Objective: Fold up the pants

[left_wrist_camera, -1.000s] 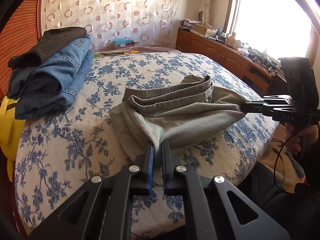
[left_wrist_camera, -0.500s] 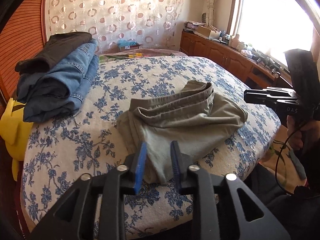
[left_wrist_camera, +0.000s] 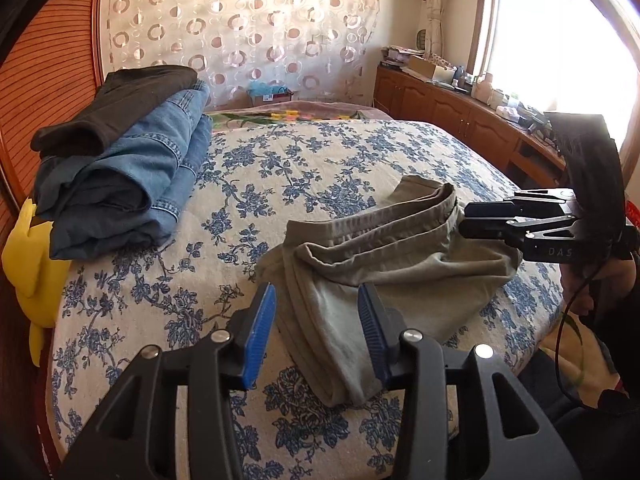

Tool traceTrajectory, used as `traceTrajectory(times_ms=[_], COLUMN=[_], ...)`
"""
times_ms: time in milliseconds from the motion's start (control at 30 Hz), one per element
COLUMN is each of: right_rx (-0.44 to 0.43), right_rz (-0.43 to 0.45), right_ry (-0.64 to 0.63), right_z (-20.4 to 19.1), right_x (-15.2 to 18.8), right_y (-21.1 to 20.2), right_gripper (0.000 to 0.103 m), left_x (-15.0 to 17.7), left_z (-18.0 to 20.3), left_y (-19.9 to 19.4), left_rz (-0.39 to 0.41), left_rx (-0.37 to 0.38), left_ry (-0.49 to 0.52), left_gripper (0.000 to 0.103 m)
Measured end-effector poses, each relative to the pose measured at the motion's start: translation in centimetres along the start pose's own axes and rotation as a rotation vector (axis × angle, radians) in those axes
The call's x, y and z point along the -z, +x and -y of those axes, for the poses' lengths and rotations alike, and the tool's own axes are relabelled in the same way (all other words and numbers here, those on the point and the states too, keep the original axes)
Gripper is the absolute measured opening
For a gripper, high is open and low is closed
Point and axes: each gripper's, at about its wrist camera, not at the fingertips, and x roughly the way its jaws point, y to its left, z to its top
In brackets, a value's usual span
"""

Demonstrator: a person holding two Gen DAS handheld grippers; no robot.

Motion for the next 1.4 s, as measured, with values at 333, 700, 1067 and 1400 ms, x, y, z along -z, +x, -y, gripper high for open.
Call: traceTrajectory(times_ms=[333,700,1067,1400], right_rx=[-0.023,0.057,0.075,0.058], right_rz=[-0.054,0.06,0.039,0.008], right_ry=[-0.038,-0.008,0.013,0.056], right_z=[0.1,1.2,1.6,2.9], right_x=[-1.5,-2.9,-2.0,-0.7], right_y=[2.7,2.6,1.6,2.0], right_gripper=[0.033,0.002,0.027,0.038], left_x=[-0.2,-1.5,-3.1,-3.5], left_z=[-0.8,-1.5,-1.4,-1.1], left_y=[1.7,4.2,6.5,6.7], left_rz=[-0.027,-0.058,-0.068,-0.062], left_rx=[-0.014,0.002,0.046,0.019], left_ry=[-0.024,-0.04,-0.019,-0.002], left_gripper=[0.042,0.042,0.03,0.02])
